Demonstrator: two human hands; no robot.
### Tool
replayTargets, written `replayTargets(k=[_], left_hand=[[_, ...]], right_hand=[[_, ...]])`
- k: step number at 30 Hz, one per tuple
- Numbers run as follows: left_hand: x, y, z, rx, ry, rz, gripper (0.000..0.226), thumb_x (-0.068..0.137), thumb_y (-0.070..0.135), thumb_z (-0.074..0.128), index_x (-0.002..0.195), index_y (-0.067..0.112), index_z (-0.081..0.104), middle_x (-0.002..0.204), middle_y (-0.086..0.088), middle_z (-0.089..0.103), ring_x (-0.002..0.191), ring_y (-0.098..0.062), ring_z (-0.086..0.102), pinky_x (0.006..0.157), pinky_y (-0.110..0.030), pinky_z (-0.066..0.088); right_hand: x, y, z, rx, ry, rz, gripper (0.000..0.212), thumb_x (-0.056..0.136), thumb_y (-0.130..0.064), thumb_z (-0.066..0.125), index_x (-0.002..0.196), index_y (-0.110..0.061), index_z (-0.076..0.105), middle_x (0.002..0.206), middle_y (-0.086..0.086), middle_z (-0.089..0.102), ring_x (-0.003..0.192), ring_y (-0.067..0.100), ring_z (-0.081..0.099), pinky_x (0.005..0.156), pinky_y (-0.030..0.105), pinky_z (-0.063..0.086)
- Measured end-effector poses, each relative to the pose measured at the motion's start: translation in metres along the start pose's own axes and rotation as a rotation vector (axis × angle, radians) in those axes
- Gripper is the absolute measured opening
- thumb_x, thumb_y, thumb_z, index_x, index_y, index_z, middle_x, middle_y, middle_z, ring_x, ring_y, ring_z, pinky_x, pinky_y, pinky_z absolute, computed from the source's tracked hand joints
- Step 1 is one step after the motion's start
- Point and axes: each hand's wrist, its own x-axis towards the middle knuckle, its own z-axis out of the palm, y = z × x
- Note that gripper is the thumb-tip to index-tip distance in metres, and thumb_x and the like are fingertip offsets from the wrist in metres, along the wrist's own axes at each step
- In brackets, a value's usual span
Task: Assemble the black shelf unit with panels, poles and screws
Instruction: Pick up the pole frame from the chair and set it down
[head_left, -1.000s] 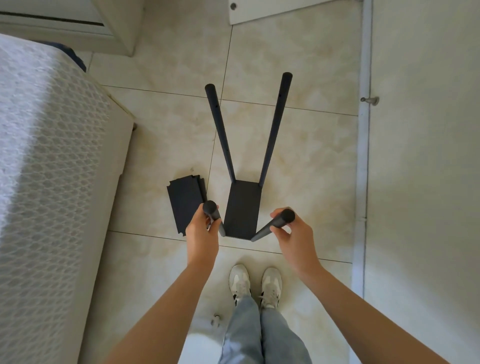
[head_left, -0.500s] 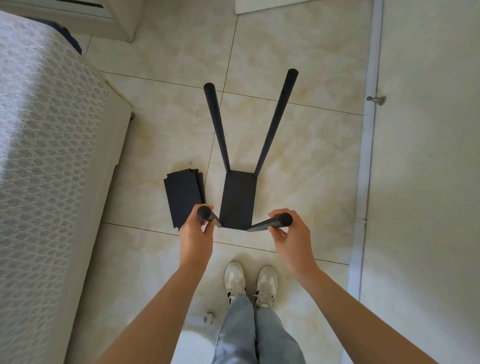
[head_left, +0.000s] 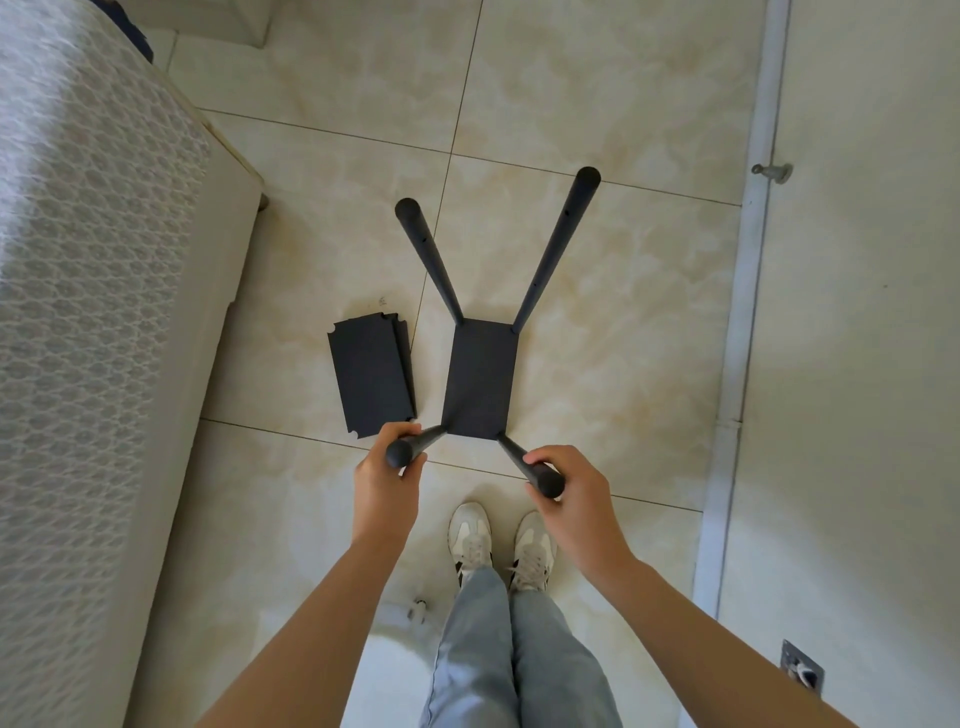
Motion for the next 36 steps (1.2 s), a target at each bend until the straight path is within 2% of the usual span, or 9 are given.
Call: replayTargets(k=[3, 10, 17, 21, 24, 28, 30, 34, 36], left_hand=[[0.0, -0.001, 0.001, 0.006, 0.014, -0.016, 0.022, 0.095, 0.002, 0.062, 0.112, 0.017, 0.062, 0.1, -0.006, 0.064, 0.085, -0.025, 0.06, 0.065, -0.018, 0.05], [-0.006, 0.005, -0.002, 0.014, 0.022, -0.025, 0.024, 0.092, -0.001, 0.066, 0.109, 0.016, 0.066, 0.098, -0.006, 0.066, 0.081, -0.021, 0.058, 0.064, -0.018, 0.047], [-0.027, 0.036, -0.026, 0.176, -0.03, 0.038, 0.025, 0.09, -0.003, 0.067, 0.108, 0.014, 0.066, 0.099, -0.003, 0.066, 0.083, -0.015, 0.058, 0.068, -0.016, 0.045], [-0.045, 0.072, -0.042, 0.23, -0.081, 0.062, 0.026, 0.091, -0.001, 0.066, 0.107, 0.018, 0.063, 0.102, -0.001, 0.067, 0.086, -0.017, 0.062, 0.064, -0.014, 0.045], [-0.061, 0.111, -0.046, 0.263, -0.13, 0.147, 0.024, 0.093, 0.004, 0.066, 0.11, 0.02, 0.062, 0.106, 0.003, 0.067, 0.095, -0.012, 0.062, 0.066, -0.007, 0.04], [-0.09, 0.169, -0.038, 0.337, -0.19, 0.255, 0.021, 0.096, 0.01, 0.061, 0.113, 0.024, 0.062, 0.105, 0.007, 0.065, 0.081, -0.001, 0.058, 0.061, -0.008, 0.042], [-0.108, 0.197, -0.03, 0.347, -0.205, 0.33, 0.021, 0.097, 0.011, 0.059, 0.109, 0.028, 0.061, 0.106, 0.009, 0.064, 0.081, 0.0, 0.058, 0.07, -0.012, 0.046], [-0.148, 0.241, -0.007, 0.487, -0.221, 0.536, 0.02, 0.099, 0.02, 0.057, 0.118, 0.025, 0.062, 0.112, 0.005, 0.06, 0.073, 0.003, 0.05, 0.063, -0.004, 0.034], [-0.169, 0.258, 0.003, 0.513, -0.26, 0.626, 0.023, 0.1, 0.021, 0.056, 0.122, 0.024, 0.061, 0.111, 0.006, 0.058, 0.081, -0.002, 0.052, 0.073, -0.011, 0.042]], right_hand=[[0.0, 0.0, 0.003, -0.008, -0.009, -0.003, 0.03, 0.079, 0.007, 0.073, 0.103, -0.009, 0.066, 0.102, 0.002, 0.065, 0.096, 0.015, 0.063, 0.086, 0.012, 0.046], [0.0, -0.003, -0.001, -0.024, -0.047, 0.003, 0.031, 0.081, 0.001, 0.073, 0.109, -0.011, 0.064, 0.107, 0.0, 0.065, 0.098, 0.012, 0.062, 0.087, 0.004, 0.041], [-0.007, -0.022, -0.024, -0.12, -0.228, 0.098, 0.04, 0.09, -0.005, 0.066, 0.126, -0.018, 0.055, 0.125, -0.004, 0.058, 0.114, 0.009, 0.055, 0.082, -0.005, 0.033], [-0.02, -0.048, -0.059, -0.113, -0.228, 0.103, 0.043, 0.094, -0.01, 0.063, 0.132, -0.024, 0.05, 0.132, -0.009, 0.053, 0.122, 0.007, 0.051, 0.096, 0.006, 0.033], [-0.035, -0.068, -0.093, -0.076, -0.168, 0.11, 0.039, 0.097, -0.014, 0.059, 0.133, -0.026, 0.05, 0.134, -0.011, 0.052, 0.124, 0.005, 0.05, 0.095, 0.004, 0.031], [-0.061, -0.089, -0.141, -0.028, -0.01, 0.113, 0.031, 0.101, -0.022, 0.052, 0.132, -0.025, 0.052, 0.129, -0.014, 0.053, 0.114, -0.003, 0.048, 0.077, -0.008, 0.029], [-0.077, -0.097, -0.166, -0.002, 0.063, 0.11, 0.03, 0.101, -0.022, 0.05, 0.13, -0.025, 0.053, 0.123, -0.016, 0.052, 0.114, -0.001, 0.051, 0.08, -0.007, 0.03], [-0.111, -0.103, -0.212, 0.022, 0.198, 0.128, 0.03, 0.101, -0.019, 0.049, 0.131, -0.023, 0.052, 0.122, -0.012, 0.055, 0.111, 0.001, 0.051, 0.088, 0.003, 0.033], [-0.131, -0.103, -0.231, 0.025, 0.273, 0.163, 0.032, 0.101, -0.018, 0.049, 0.133, -0.022, 0.051, 0.121, -0.011, 0.055, 0.108, 0.001, 0.05, 0.085, 0.002, 0.032]])
